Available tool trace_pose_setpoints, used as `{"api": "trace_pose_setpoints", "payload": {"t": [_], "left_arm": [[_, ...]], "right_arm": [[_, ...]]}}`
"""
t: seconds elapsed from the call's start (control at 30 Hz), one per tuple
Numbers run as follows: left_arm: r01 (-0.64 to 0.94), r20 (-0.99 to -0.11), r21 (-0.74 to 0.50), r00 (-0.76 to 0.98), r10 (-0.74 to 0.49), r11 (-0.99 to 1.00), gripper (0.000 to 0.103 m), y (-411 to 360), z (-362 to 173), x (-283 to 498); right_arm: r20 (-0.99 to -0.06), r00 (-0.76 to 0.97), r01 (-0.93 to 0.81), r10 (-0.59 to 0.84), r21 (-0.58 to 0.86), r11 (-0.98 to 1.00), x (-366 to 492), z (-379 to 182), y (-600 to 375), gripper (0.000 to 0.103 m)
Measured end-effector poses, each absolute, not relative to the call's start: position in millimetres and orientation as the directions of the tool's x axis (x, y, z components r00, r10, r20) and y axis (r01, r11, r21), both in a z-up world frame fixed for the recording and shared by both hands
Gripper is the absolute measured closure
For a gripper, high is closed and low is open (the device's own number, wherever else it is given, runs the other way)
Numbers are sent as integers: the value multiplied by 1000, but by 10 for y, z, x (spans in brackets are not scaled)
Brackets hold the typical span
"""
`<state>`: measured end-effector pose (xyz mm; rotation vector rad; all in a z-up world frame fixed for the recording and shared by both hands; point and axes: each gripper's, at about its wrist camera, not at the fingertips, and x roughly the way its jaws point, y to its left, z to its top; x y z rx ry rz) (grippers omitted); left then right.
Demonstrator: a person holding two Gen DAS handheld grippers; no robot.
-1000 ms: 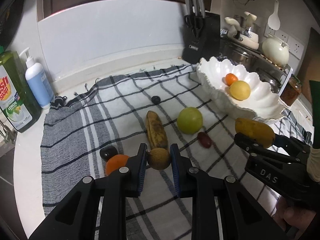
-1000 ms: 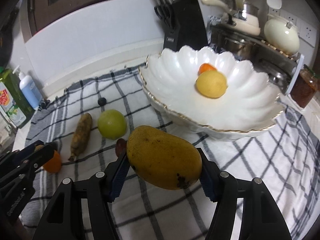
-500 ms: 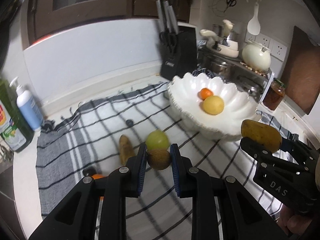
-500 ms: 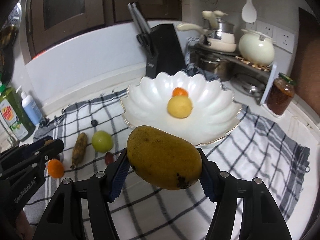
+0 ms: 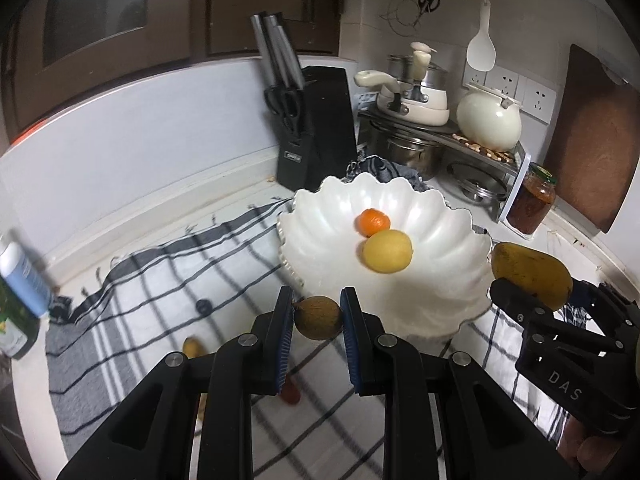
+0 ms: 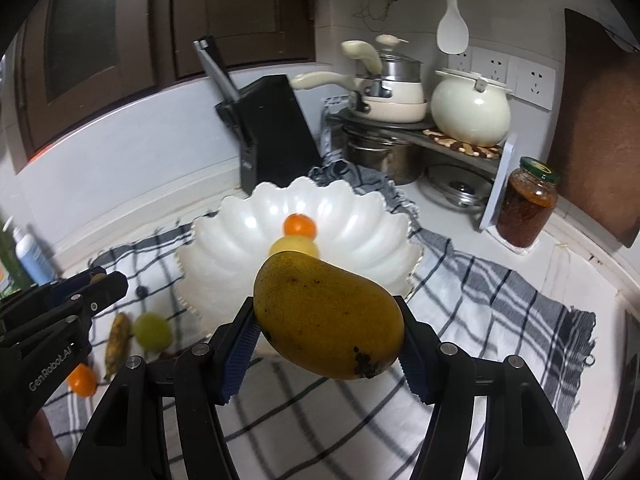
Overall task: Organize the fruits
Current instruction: 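Carry the kiwi and the mango over the white bowl, then open both tools to drop the kiwi and mango into the bowl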
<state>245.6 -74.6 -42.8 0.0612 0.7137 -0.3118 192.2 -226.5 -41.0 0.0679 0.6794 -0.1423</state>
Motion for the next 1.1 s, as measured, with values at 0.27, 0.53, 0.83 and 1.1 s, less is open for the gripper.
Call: {"api": "trace_pose_setpoints", "payload": {"t": [0.27,0.53,0.83,1.1], "left_arm": [[323,-676,-46,687,-268,945,79,-954,-576,2809],[325,-712,-50,652,-262,944,79,-1074,-793,3080],[330,-738,-41,627,-251,943,79,-1210,-967,3268],[329,-757,-38,607,-242,943,69,-1240,-1057,3305]], "right_arm": [[-650,748,174,-130,3,985,2189,-515,-2460,39],[-681,723,160,-118,-1,987,2431,-675,-2511,39],[-713,692,155,-113,-6,988,2585,-814,-2577,38],[-737,667,137,-108,-21,990,2625,-849,-2556,38]]}}
